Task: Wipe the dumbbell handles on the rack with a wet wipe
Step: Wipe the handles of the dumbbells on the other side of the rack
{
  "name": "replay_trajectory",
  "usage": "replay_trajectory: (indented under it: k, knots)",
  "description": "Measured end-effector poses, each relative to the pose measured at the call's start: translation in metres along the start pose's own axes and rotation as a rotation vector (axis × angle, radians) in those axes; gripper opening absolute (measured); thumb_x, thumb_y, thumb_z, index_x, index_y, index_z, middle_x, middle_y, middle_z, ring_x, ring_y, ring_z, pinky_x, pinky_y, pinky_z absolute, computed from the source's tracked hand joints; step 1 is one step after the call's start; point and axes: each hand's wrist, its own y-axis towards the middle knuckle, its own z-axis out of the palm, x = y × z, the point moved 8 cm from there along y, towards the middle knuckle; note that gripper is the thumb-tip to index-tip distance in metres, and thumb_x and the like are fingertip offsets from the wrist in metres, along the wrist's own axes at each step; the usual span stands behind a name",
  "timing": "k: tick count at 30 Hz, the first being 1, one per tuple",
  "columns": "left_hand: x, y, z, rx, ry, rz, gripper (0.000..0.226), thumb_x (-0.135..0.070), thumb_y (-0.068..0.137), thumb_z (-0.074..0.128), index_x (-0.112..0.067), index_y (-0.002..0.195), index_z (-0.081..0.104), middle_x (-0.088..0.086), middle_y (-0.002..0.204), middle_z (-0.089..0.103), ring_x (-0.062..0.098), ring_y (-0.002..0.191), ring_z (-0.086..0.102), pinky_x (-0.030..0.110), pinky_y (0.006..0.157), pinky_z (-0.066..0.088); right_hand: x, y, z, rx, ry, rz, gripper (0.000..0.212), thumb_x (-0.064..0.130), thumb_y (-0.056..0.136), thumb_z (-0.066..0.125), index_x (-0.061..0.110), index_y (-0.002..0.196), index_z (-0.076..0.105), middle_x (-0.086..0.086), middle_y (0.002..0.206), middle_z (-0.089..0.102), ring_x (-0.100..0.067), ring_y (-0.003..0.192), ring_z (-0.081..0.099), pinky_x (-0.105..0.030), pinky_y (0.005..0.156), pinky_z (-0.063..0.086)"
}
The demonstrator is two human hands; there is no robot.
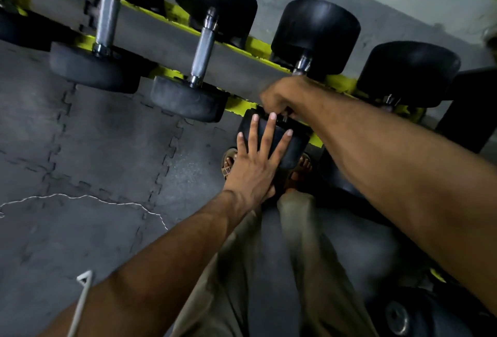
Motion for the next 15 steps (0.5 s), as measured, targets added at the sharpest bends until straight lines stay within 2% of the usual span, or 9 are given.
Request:
replay_trajectory:
  k: [3, 6, 9, 11, 13, 15]
  knots:
    - [0.008, -0.003, -0.002, -0.014, 0.009, 0.062, 0.130, -0.058, 0.084, 0.072, -0.015, 0.164, -0.021, 0.029, 0.165, -0.030, 0.059, 0.153, -0.016, 0.070, 0.120, 0.026, -0.006, -0.004, -0.001, -0.146, 0.069, -0.035, 0.019, 0.009, 0.092, 0.058, 0.007, 0.077, 0.067, -0.009, 0.080, 0.069, -0.031, 0.078, 0.067, -0.036, 0.071, 0.056]
    - [0.013, -0.005, -0.001, -0.031, 0.016, 0.098, 0.123, -0.057, 0.088, 0.066, -0.013, 0.164, -0.019, 0.029, 0.166, -0.027, 0.058, 0.153, -0.015, 0.069, 0.121, 0.026, -0.023, -0.028, 0.002, -0.522, 0.220, -0.047, 0.014, 0.018, 0.089, 0.064, 0.023, 0.095, 0.075, 0.000, 0.101, 0.071, -0.027, 0.098, 0.067, -0.032, 0.075, 0.051]
    - [0.013, -0.006, -0.002, -0.041, -0.003, 0.125, 0.117, -0.057, 0.090, 0.059, -0.014, 0.164, -0.019, 0.029, 0.167, -0.026, 0.058, 0.153, -0.015, 0.068, 0.122, 0.024, -0.027, -0.052, 0.021, -0.756, 0.340, -0.034, 0.010, 0.019, 0.089, 0.064, 0.026, 0.093, 0.069, -0.001, 0.108, 0.058, -0.030, 0.095, 0.064, -0.035, 0.069, 0.049]
    - [0.012, -0.006, -0.003, -0.035, 0.008, 0.128, 0.119, -0.059, 0.090, 0.061, -0.013, 0.164, -0.020, 0.029, 0.167, -0.027, 0.058, 0.153, -0.015, 0.067, 0.122, 0.024, -0.031, -0.059, 0.031, -0.830, 0.412, 0.075, 0.007, 0.021, 0.089, 0.065, 0.026, 0.093, 0.062, 0.000, 0.105, 0.060, -0.030, 0.092, 0.064, -0.034, 0.067, 0.046]
    - [0.013, -0.007, -0.004, -0.032, 0.031, 0.126, 0.124, -0.061, 0.088, 0.065, -0.012, 0.164, -0.020, 0.030, 0.166, -0.026, 0.058, 0.153, -0.014, 0.067, 0.122, 0.024, -0.045, -0.057, 0.047, -0.820, 0.536, 0.265, 0.008, 0.025, 0.089, 0.066, 0.025, 0.093, 0.058, -0.001, 0.100, 0.068, -0.030, 0.092, 0.066, -0.034, 0.070, 0.047]
    - [0.014, -0.008, -0.003, -0.037, 0.026, 0.131, 0.124, -0.062, 0.087, 0.066, -0.012, 0.164, -0.018, 0.030, 0.167, -0.025, 0.058, 0.154, -0.014, 0.067, 0.122, 0.025, -0.058, -0.047, 0.072, -0.783, 0.791, 0.397, 0.006, 0.024, 0.088, 0.068, 0.021, 0.092, 0.064, -0.002, 0.096, 0.073, -0.027, 0.091, 0.068, -0.033, 0.074, 0.052]
